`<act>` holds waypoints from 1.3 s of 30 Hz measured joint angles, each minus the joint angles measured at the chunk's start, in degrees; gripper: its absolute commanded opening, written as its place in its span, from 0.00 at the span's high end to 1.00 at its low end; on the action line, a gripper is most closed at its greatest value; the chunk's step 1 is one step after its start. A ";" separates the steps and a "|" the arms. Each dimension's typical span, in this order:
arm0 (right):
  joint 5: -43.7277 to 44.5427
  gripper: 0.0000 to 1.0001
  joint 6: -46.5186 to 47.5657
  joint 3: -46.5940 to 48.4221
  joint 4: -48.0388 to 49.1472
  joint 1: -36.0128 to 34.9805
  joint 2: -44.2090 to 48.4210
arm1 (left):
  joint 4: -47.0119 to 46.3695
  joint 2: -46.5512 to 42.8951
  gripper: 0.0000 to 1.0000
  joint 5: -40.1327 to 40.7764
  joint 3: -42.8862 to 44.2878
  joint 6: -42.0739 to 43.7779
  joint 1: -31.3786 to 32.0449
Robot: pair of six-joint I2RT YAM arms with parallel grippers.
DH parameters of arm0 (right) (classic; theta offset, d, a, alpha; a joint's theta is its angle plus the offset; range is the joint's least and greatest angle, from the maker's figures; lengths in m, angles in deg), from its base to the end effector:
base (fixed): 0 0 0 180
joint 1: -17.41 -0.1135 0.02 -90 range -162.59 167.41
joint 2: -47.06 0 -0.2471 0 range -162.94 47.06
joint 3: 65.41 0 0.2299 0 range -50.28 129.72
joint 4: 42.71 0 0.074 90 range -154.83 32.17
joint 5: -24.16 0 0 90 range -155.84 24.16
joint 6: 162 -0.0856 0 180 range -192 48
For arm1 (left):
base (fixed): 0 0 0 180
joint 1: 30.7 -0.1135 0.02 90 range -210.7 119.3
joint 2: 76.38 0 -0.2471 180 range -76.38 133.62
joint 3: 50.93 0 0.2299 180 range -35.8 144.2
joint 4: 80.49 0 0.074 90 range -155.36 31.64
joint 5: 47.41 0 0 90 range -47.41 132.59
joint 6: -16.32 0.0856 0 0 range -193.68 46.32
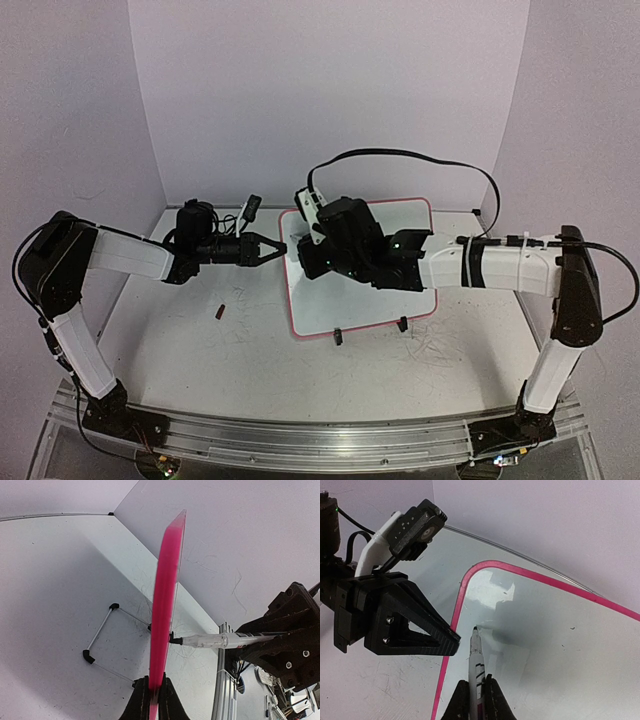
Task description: Write a sentence on the whiteboard
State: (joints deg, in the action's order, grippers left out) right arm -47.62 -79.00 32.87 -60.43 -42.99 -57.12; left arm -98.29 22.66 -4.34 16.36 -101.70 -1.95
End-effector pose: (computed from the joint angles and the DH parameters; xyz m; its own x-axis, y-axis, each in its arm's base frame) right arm 0.2463 0.3794 0.2672 -0.2798 -0.2582 -0.9247 -0.6552 0.7554 -0.0127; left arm 0.3056 -0.2390 0.2046 -0.6329 -0.0187 -0.7740 0.7394 0.2820 -0.6114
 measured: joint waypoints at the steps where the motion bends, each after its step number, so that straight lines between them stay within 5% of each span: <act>1: 0.01 1.00 -0.01 0.00 -0.01 0.00 0.00 | 0.00 0.00 1.00 0.00 0.00 0.01 0.00; 39: 0.24 1.00 -1.56 -0.03 -0.02 0.37 -0.86 | 0.48 -0.09 1.00 0.20 0.00 0.01 -0.11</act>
State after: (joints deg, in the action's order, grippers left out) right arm -47.38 -80.56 32.84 -60.45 -42.62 -57.99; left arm -97.81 22.57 -4.15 16.36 -101.69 -2.06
